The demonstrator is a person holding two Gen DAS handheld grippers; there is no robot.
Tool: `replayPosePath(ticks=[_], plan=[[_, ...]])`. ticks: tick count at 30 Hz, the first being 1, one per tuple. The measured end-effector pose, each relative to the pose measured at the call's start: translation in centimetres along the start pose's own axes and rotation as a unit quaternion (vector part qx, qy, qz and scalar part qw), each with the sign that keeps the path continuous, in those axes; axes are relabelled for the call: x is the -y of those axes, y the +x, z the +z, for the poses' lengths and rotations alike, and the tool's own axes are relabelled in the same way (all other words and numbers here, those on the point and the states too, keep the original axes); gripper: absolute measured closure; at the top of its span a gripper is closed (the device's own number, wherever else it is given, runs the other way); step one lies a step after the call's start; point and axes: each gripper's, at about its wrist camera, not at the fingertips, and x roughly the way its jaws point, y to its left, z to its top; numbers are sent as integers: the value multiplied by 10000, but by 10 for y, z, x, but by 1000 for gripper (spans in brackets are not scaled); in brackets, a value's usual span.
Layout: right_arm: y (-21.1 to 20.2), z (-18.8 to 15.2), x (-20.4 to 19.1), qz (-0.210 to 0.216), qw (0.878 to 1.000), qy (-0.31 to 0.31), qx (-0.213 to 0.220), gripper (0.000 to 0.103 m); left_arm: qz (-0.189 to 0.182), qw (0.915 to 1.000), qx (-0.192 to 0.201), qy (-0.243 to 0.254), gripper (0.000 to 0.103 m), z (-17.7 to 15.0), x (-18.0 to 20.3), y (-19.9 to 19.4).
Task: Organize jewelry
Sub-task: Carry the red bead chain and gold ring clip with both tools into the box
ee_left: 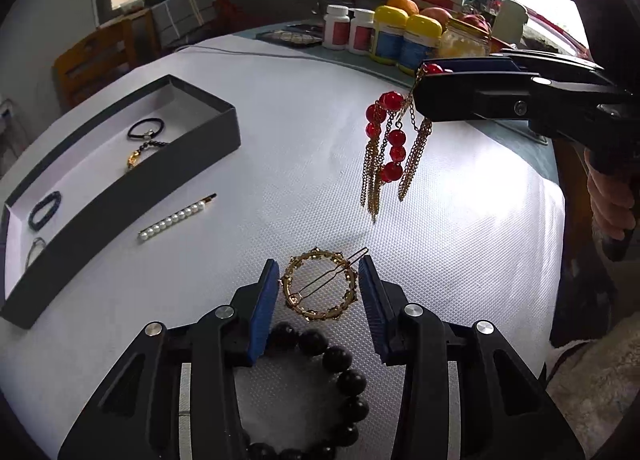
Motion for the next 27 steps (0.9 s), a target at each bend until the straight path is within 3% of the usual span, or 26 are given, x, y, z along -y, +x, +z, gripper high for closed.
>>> replayPosePath(ticks=[7,15,20,27], plan=[[9,22,-12,104,9998,-137,80,74,386,9983,283,-329,60,8,-40,-38],[31,71,-26,240,9989,-253,301,74,987,9895,536,-907,60,30,-119,-71],[58,109,-31,213,9985,-287,408,74,1103,9850,496,-1233,60,42,-164,-63],[126,147,-32,197,9994,-191,218,74,1069,9824,156,-1523,60,43,-196,-22]])
